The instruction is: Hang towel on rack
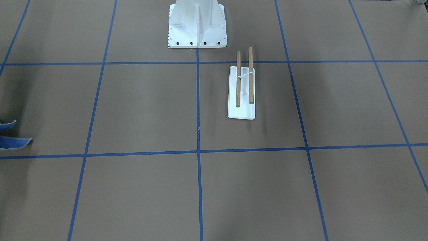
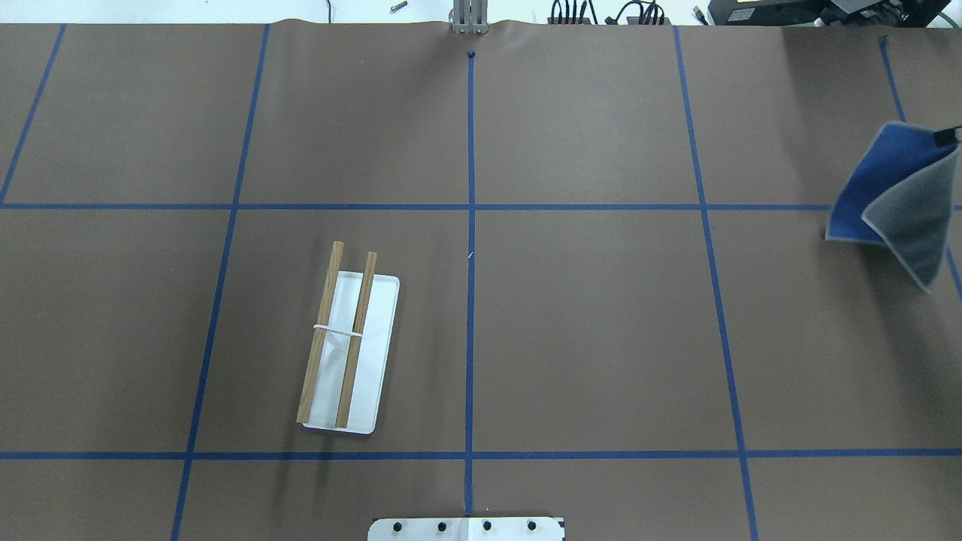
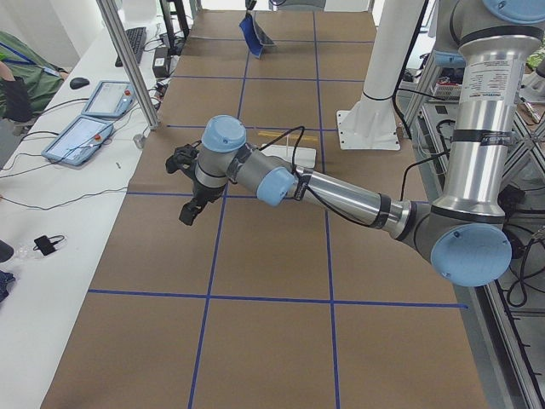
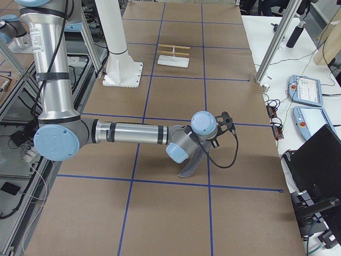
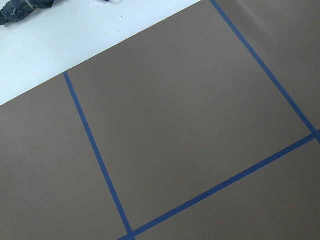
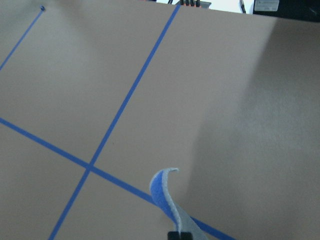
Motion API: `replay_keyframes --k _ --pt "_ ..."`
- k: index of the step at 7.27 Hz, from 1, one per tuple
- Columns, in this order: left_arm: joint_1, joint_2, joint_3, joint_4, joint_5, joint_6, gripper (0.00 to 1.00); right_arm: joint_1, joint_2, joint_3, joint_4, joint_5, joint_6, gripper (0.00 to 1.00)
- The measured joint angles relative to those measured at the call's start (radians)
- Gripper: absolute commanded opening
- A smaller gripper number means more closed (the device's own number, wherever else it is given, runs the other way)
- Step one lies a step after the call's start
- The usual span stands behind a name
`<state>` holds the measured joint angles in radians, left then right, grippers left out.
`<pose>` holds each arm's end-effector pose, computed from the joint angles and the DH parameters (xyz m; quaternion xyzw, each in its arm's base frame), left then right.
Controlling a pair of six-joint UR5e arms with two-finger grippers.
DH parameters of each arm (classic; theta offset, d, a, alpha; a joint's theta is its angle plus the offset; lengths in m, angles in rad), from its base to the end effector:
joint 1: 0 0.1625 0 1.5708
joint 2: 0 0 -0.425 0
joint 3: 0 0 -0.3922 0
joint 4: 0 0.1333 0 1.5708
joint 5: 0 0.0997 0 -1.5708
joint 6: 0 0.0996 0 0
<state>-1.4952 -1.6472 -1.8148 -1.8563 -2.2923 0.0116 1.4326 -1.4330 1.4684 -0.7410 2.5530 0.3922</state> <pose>-0.0274 -0.5328 0.4674 0.2682 0.3457 0.1441 0.8876 -0.0268 -0.5587 0.5296 0.2445 -0.5101 -0.0947 0.8192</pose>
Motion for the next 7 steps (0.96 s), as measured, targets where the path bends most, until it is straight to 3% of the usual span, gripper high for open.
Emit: replay_keyframes --k 1,4,7 --pt "0.002 -0.011 -0.005 -0.004 -0.001 -0.050 0.99 -0.037 0.057 0.045 -0.041 -0.051 0.075 0.00" --pt "0.055 -0.090 -0.008 -0.026 -0.079 -0.315 0.99 -0.246 0.136 0.285 -0.182 -0.314 0.285 0.00" --pt "0.199 -0.223 -0.005 -0.046 -0.139 -0.857 0.99 -0.454 0.267 0.467 -0.358 -0.529 0.329 0.00"
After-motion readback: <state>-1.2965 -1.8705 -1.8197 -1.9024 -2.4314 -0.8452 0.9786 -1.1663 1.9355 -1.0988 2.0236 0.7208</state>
